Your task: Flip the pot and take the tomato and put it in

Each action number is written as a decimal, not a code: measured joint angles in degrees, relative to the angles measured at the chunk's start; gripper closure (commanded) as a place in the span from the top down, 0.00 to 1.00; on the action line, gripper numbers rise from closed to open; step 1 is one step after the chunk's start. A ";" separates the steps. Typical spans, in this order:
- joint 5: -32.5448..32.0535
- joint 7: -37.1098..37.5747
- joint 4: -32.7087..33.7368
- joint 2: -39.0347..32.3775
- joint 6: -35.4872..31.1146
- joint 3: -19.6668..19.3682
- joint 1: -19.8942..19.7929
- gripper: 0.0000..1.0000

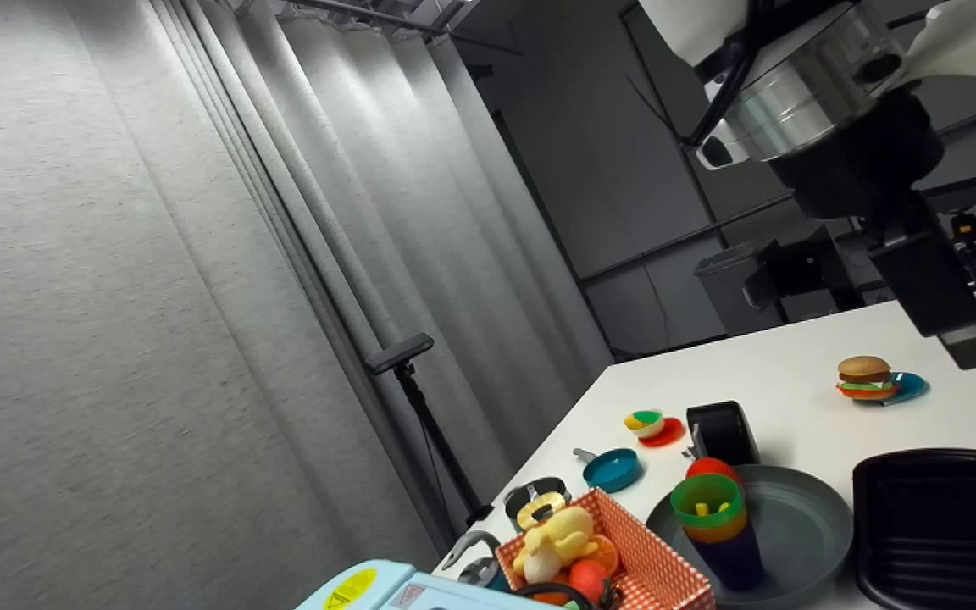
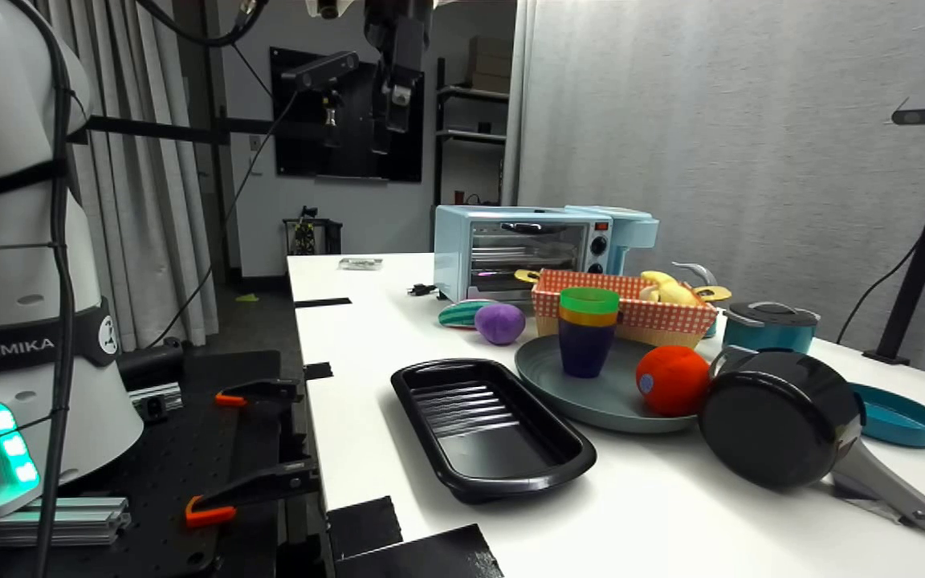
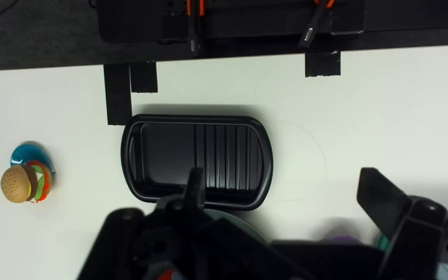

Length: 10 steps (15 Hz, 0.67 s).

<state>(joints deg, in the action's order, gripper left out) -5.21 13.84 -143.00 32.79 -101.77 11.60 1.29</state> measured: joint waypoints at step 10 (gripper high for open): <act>-1.86 -0.21 0.20 -2.06 -1.58 -2.66 -0.09 1.00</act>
<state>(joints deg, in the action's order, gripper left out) -7.07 13.63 -142.80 30.74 -103.36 8.94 1.20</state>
